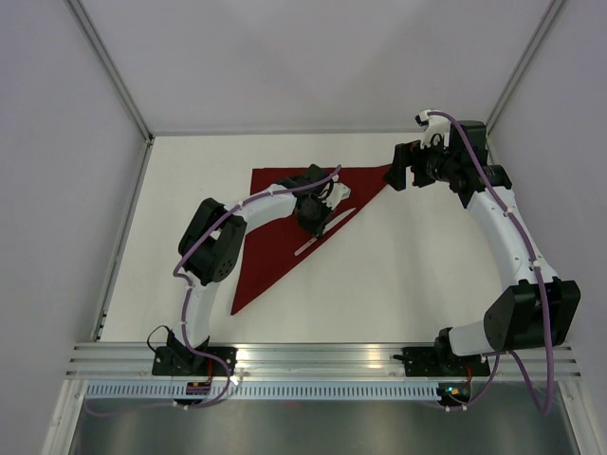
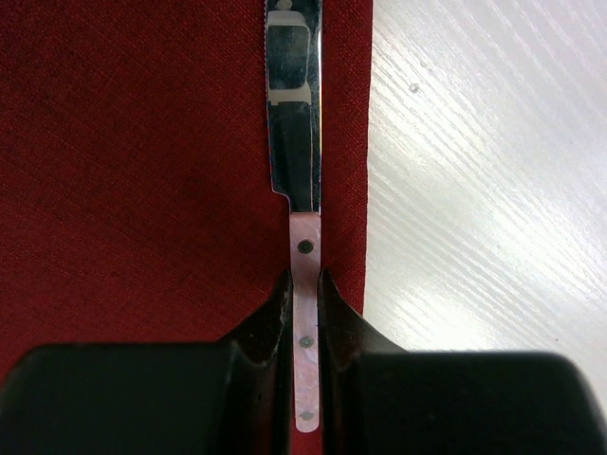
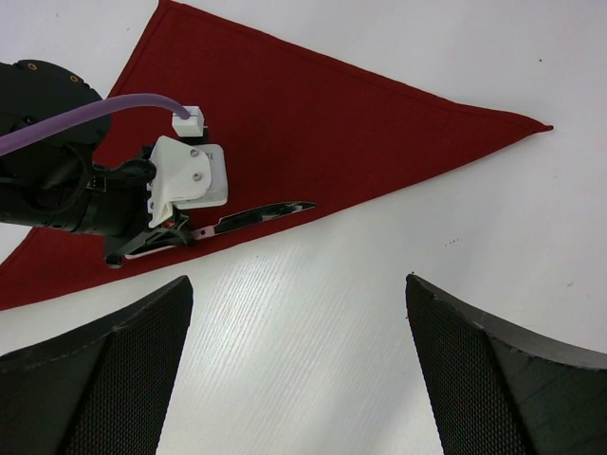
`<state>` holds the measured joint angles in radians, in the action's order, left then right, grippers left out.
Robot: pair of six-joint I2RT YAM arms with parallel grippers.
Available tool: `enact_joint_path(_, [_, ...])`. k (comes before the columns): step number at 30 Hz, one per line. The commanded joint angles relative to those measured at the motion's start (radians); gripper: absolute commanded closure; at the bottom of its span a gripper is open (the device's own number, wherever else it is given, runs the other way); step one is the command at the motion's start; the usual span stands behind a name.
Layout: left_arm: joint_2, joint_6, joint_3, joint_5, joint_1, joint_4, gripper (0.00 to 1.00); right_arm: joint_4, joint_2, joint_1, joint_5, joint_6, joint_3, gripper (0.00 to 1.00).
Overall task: Fold the napkin, place the utensils inside, and roll it up
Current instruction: Place the utensil onto the napkin
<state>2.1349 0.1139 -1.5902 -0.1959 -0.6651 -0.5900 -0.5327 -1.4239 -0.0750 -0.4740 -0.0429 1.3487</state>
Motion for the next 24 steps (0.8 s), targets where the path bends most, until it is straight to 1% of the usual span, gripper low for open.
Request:
enact_joint_path(1, [-0.03, -0.036, 0.018, -0.031, 0.001, 0.041, 0.98, 0.007, -0.004, -0.005, -0.002, -0.002, 0.0, 0.02])
enact_joint_path(5, [-0.032, -0.037, 0.033, -0.042, 0.001, 0.05, 0.96, 0.007, -0.009, -0.005, -0.002, -0.003, 0.0, 0.02])
enact_joint_path(9, [-0.043, -0.037, 0.038, -0.03, 0.002, 0.055, 0.77, 0.002, -0.013, -0.005, -0.005, -0.002, 0.001, 0.02])
enact_joint_path(12, [-0.059, -0.036, 0.032, -0.023, 0.004, 0.058, 0.66, 0.003, -0.013, -0.006, -0.008, -0.002, 0.001, 0.02])
enact_joint_path(15, [-0.078, -0.031, 0.019, -0.03, 0.009, 0.058, 0.59, 0.004, -0.013, -0.006, -0.009, 0.0, 0.003, 0.02])
enact_joint_path(21, [-0.124, -0.022, -0.011, -0.027, 0.013, 0.056, 0.5, 0.002, -0.009, -0.009, -0.014, 0.003, 0.006, 0.02])
enact_joint_path(24, [-0.171, -0.028, -0.031, -0.033, 0.024, 0.056, 0.49, 0.008, -0.003, -0.014, -0.02, 0.003, 0.003, 0.02])
